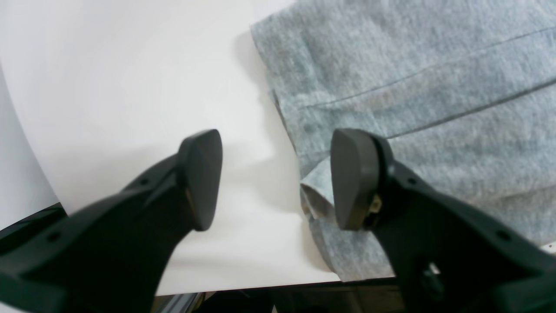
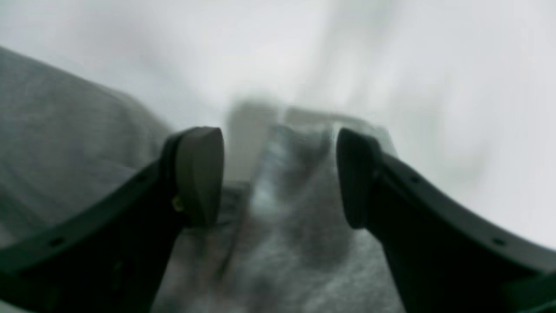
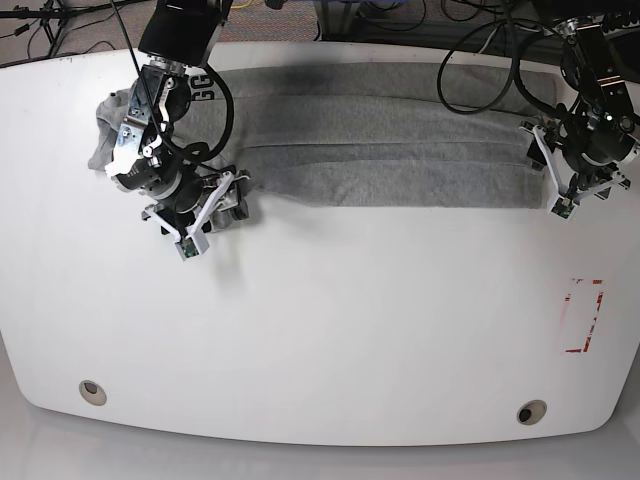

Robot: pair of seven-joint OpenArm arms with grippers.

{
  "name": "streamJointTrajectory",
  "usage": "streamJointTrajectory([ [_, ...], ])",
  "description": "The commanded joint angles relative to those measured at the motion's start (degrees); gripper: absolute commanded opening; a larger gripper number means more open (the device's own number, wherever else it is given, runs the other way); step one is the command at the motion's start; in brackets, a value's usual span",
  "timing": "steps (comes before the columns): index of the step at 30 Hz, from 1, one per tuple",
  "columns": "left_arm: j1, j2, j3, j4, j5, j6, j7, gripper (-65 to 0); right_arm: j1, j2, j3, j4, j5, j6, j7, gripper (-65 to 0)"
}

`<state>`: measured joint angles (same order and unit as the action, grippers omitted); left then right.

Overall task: Fold the T-shirt properly
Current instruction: 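Grasp the shirt's folded end with the right gripper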

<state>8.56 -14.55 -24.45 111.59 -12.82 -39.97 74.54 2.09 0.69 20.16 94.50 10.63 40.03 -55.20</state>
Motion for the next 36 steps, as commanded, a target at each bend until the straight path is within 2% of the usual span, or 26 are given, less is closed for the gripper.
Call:
streamJointTrajectory([
  [1,-0.5,-0.8,-0.3,0.8,0.0,0.0,-0.6,-27.9,1.1,0.8,0.2,-1.4,1.0,0.0,2.8,-27.1],
  [3,-0.5,-0.8,-0.3,0.8,0.0,0.0,-0.6,-27.9,1.2,1.8,0.2,-2.3,1.0,0.0,2.9,-30.4],
  [5,-0.5,-0.8,-0.3,0.8,0.0,0.0,-0.6,-27.9,1.3,2.3,0.2,-2.9,1.1,0.0,3.3,-36.5],
  [7,-0.5,-0.8,-0.3,0.8,0.0,0.0,-0.6,-27.9,1.3,2.4,0.2,-3.3,1.1,0.0,3.7,-45.7],
  [10,-0.5,-0.8,-0.3,0.8,0.0,0.0,-0.6,-27.9,1.3,2.5,0.2,-3.2,1.1,0.0,3.9,-63.4],
  [11,-0.5,-0.8,-0.3,0.8,0.0,0.0,-0.6,-27.9,1.2,2.5,0.2,-3.0,1.1,0.0,3.9,-65.0],
  [15,-0.8,-0.7,-0.1,0.7,0.0,0.0,-0.6,-27.9,0.6,2.5,0.3,0.5,1.6,0.0,3.7,-63.4],
  [17,-0.8,-0.7,-0.1,0.7,0.0,0.0,-0.6,-27.9,-0.4,2.4,0.3,2.9,1.6,0.0,3.3,-64.8],
  [25,-0.9,-0.6,0.0,0.7,0.1,0.0,-1.0,-27.9,-4.2,0.4,0.4,16.1,1.7,0.0,-3.7,-65.0],
  [28,-0.9,-0.6,0.0,0.7,0.1,0.0,-1.0,-27.9,-6.9,0.1,0.4,20.7,1.7,0.0,-4.7,-65.0],
  [32,-0.9,-0.6,0.0,0.7,0.1,0.0,-1.0,-27.9,-10.0,-0.5,0.2,22.2,2.0,0.0,-4.8,-65.0],
  [36,-0.7,-0.6,0.0,0.6,0.1,0.0,-1.0,-27.9,-12.7,-0.4,1.2,22.1,4.8,0.0,-4.8,-65.0],
])
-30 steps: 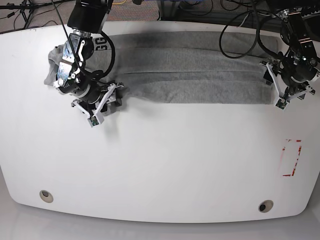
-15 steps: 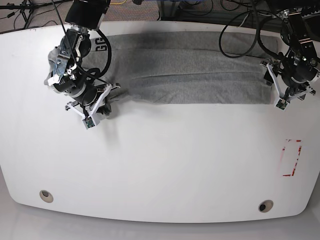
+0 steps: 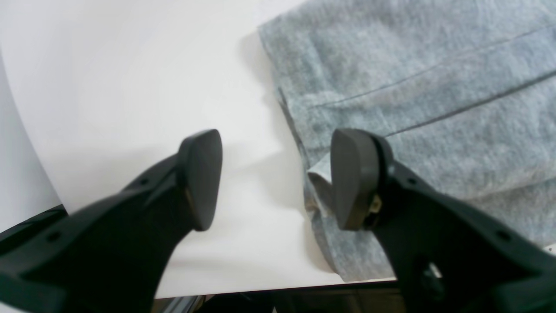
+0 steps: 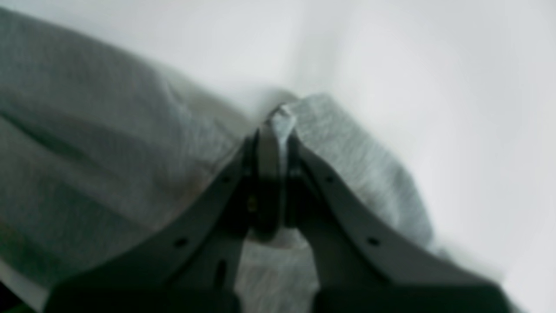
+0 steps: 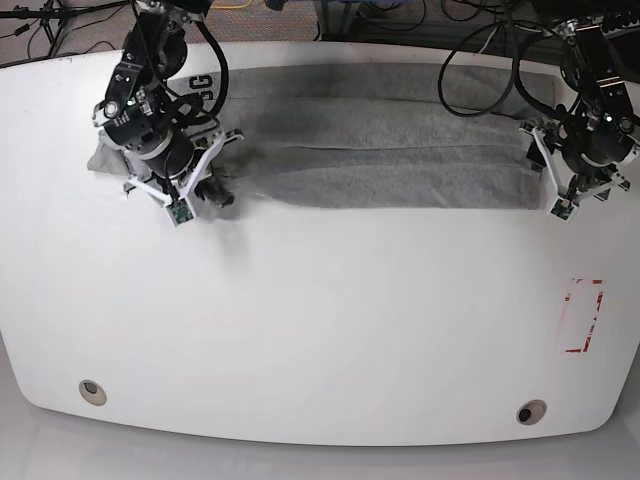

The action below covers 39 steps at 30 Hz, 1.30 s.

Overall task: Fold the T-shirt properly
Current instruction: 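Grasp the shirt's folded end with the right gripper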

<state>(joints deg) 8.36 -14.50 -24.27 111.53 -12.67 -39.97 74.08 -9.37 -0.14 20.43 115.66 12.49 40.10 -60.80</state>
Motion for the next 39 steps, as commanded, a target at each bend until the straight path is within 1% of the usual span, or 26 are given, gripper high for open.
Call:
streamJointTrajectory([
  [1,-0.5,-0.7,-0.2,0.6,0.0,0.0,-0.5,-27.9,-2.1,0.4,1.4,1.0,3.9,-0.1,0.8,-65.0],
  [7,-0.4,-0.7,-0.2,-0.7,0.0,0.0,-0.5,-27.9,-6.7,0.4,2.1,1.0,11.9,-0.1,0.8,-65.0],
  [17,-0.7,-0.8,-0.2,-2.3,0.0,0.0,-0.5,-27.9,-13.0,0.4,2.1,1.0,18.6,-0.1,0.8,-65.0],
  [21,-0.8,-0.8,-0.2,-2.3,0.0,0.0,-0.5,-27.9,-15.0,0.4,2.1,1.0,19.6,-0.1,0.8,-65.0],
  [26,-0.8,-0.8,0.2,-2.3,0.0,0.0,-0.5,-27.9,-16.8,0.5,2.1,0.9,19.3,-0.1,0.8,-65.0],
  [29,-0.8,-0.9,1.4,-2.3,0.0,0.0,-0.5,-27.9,-17.1,0.5,2.1,0.8,18.1,-0.1,0.8,-64.8],
  [32,-0.7,-0.9,1.9,-2.3,0.0,0.0,-0.5,-27.9,-17.1,0.5,1.9,0.7,15.7,-0.1,0.8,-64.0],
  [34,-0.6,-0.9,1.9,-2.3,0.0,0.0,-0.5,-27.9,-17.1,0.5,1.8,0.7,14.5,-0.1,0.8,-60.6],
  [36,-0.6,-0.9,2.0,-2.3,0.0,0.0,-0.5,-27.9,-17.1,0.5,1.8,0.7,13.7,-0.1,0.8,-52.6],
  [39,-0.7,-0.9,2.0,-2.3,0.0,0.0,-0.5,-27.9,-17.3,0.5,2.0,0.8,13.7,-0.1,0.8,-36.9],
])
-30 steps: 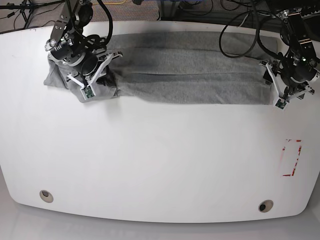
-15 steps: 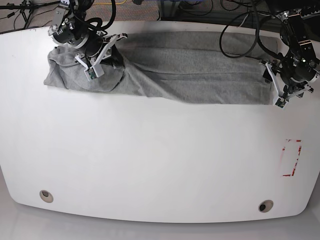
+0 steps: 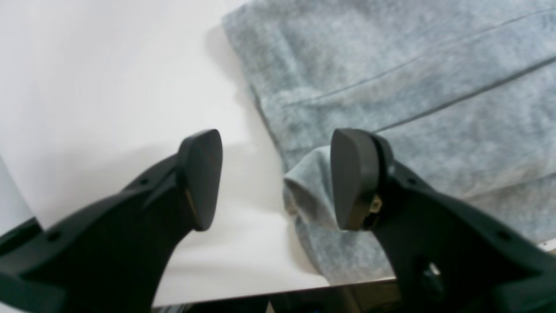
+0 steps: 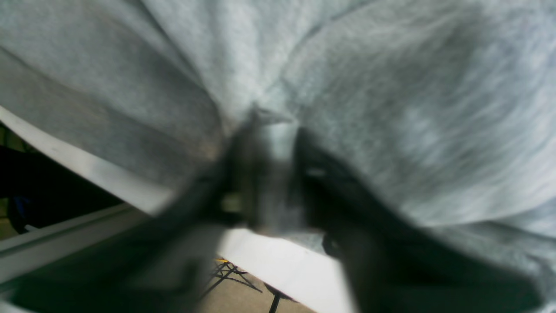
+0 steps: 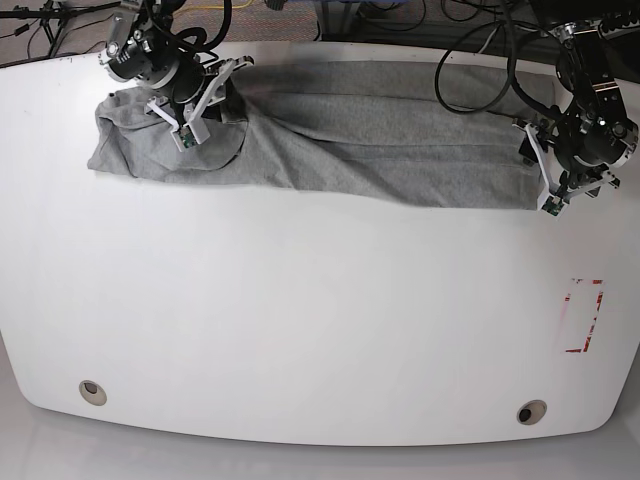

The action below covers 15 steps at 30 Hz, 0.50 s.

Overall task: Fold the T-shirt properly
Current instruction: 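Grasp the shirt's folded end with the right gripper, then grasp the shirt's opposite end with the left gripper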

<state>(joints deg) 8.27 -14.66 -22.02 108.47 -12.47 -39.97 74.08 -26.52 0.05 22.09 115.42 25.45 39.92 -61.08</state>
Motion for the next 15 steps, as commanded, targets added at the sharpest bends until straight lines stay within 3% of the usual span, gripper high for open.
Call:
streamJointTrajectory([
  [1,-0.7,-0.7,-0.3,0.8,-0.2,0.0,-0.5,-27.9,-0.2,0.3,0.6,1.1,0.8,0.1,1.1,-30.8],
  [4,-0.7,-0.6,-0.2,0.8,-0.2,0.0,-0.5,-27.9,-0.1,0.3,0.6,1.2,0.9,0.1,1.3,-18.5],
  [6,-0.7,-0.5,0.8,0.8,-0.2,0.0,-0.5,-27.9,0.3,0.3,1.3,1.4,1.5,0.1,1.4,-17.9],
  [10,-0.2,-0.3,4.0,0.8,-0.2,0.0,-0.5,-27.9,2.3,0.3,5.3,1.4,4.2,0.1,1.4,-22.2],
  [15,1.8,2.7,5.0,0.8,-0.2,0.0,-0.5,-29.0,3.7,0.6,10.7,1.3,4.7,0.1,1.3,-30.0],
])
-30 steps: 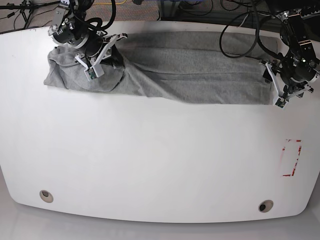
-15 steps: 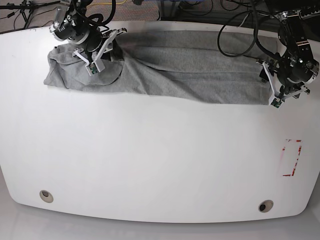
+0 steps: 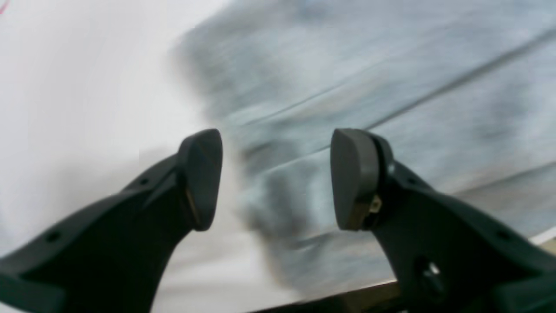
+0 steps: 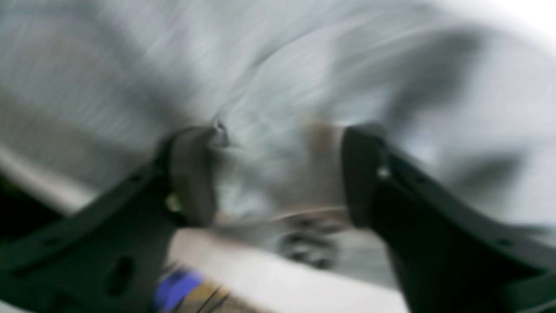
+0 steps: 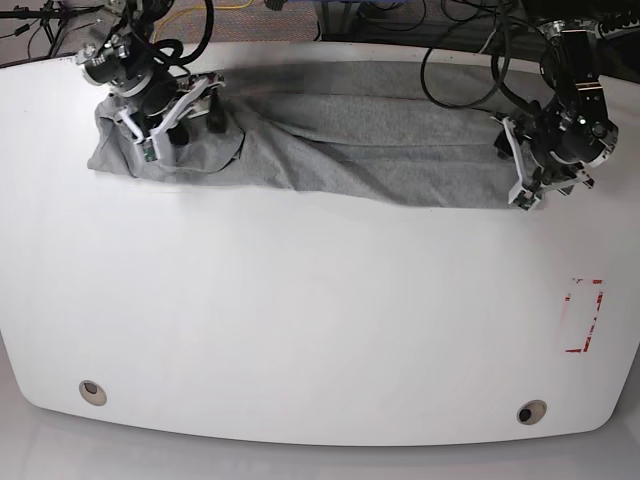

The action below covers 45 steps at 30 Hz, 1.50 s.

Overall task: Fold the T-shirt properly
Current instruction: 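Grasp the shirt's opposite end with the left gripper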

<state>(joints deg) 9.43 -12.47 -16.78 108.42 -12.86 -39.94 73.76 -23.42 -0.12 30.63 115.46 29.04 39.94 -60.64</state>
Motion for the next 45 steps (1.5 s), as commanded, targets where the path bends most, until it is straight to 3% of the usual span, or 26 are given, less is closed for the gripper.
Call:
streamJointTrajectory([
  [1,1.0,0.9,-0.2,0.8,0.2,-0.1,-0.2,-30.6,0.6,1.3,2.8,1.2,1.1,0.1,0.9,-30.9],
  [7,3.5,2.6,-0.2,0.7,0.2,-0.1,-0.5,-40.3,0.3,5.6,4.8,0.3,0.8,0.1,0.9,-38.7],
  [12,6.7,2.7,-0.2,0.7,0.2,-0.1,-3.8,-43.5,0.7,5.9,6.2,-5.1,0.8,0.1,1.4,-50.3],
  [17,8.6,2.8,-0.2,0.1,1.4,-0.1,-5.8,-47.6,1.8,7.5,5.7,-11.4,0.8,0.1,7.3,-58.5],
  [24,8.3,2.6,-0.2,-6.6,4.1,-0.1,-8.6,-48.9,4.3,10.7,0.7,-23.0,0.4,0.1,14.5,-59.5],
  [32,4.0,1.5,0.2,-14.7,5.5,-0.1,-12.2,-48.6,9.2,12.6,-0.4,-33.5,-7.5,0.1,21.8,-59.6],
  [38,-2.4,0.7,1.7,-20.3,5.5,-0.1,-12.2,-48.5,12.2,12.8,-0.5,-35.4,-11.4,0.1,23.0,-59.8],
  [45,-7.0,0.5,1.7,-21.2,5.2,-0.1,-11.6,-48.5,12.7,12.5,-0.9,-34.4,-11.3,0.1,23.0,-59.8],
])
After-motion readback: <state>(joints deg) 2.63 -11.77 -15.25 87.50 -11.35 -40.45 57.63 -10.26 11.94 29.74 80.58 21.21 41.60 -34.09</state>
